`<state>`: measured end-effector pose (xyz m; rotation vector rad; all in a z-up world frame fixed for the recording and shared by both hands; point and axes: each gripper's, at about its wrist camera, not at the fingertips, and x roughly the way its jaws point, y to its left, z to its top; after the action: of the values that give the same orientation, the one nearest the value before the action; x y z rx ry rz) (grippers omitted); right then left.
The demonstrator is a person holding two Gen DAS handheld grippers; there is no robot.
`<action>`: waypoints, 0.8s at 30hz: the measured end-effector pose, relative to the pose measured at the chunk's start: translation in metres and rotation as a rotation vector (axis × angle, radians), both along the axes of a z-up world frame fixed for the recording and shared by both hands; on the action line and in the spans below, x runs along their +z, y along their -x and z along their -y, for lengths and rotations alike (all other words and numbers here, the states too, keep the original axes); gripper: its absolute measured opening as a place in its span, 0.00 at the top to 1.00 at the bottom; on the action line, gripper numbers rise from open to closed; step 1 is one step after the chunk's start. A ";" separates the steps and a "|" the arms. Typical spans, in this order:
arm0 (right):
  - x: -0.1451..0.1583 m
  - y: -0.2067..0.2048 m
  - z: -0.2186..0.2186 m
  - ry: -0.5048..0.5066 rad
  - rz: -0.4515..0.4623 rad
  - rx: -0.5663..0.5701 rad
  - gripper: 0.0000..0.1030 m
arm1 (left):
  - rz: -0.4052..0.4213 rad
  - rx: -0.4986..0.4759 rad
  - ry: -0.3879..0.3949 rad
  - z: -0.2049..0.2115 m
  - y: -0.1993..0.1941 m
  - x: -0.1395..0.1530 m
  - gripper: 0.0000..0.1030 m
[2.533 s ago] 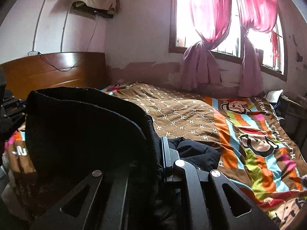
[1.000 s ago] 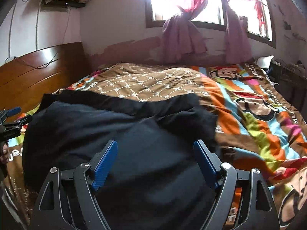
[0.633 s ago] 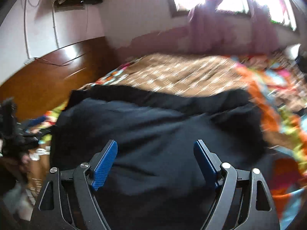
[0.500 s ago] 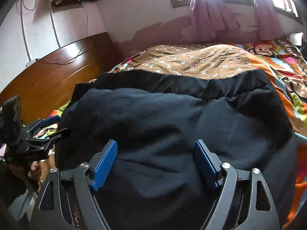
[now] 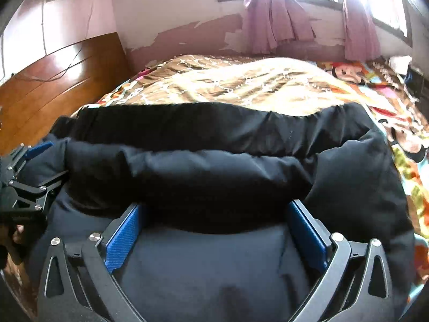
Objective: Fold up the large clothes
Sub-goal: 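Lay the hem down over the jacket body and press with both tools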
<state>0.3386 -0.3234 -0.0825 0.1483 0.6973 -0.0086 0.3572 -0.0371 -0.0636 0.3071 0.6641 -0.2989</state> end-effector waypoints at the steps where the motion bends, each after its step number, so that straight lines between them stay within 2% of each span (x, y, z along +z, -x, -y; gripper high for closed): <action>1: -0.001 -0.006 0.003 -0.011 -0.002 -0.008 0.01 | -0.033 0.009 0.026 -0.001 -0.011 -0.002 0.00; 3: -0.003 -0.016 0.005 0.005 0.006 -0.016 0.01 | -0.083 0.026 0.077 -0.009 -0.031 -0.005 0.00; 8: -0.007 -0.042 0.008 0.032 -0.020 0.019 0.01 | -0.140 0.071 0.117 -0.016 -0.056 -0.018 0.00; 14: -0.017 -0.050 0.009 0.004 -0.024 0.041 0.01 | -0.133 0.071 0.134 -0.014 -0.059 -0.030 0.00; 24: -0.031 -0.056 0.012 -0.012 0.001 0.041 0.00 | -0.138 0.063 0.221 -0.021 -0.061 -0.034 0.00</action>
<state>0.3950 -0.3356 -0.1132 0.1457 0.6993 0.0346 0.4187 -0.0163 -0.0977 0.0542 0.7678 -0.3321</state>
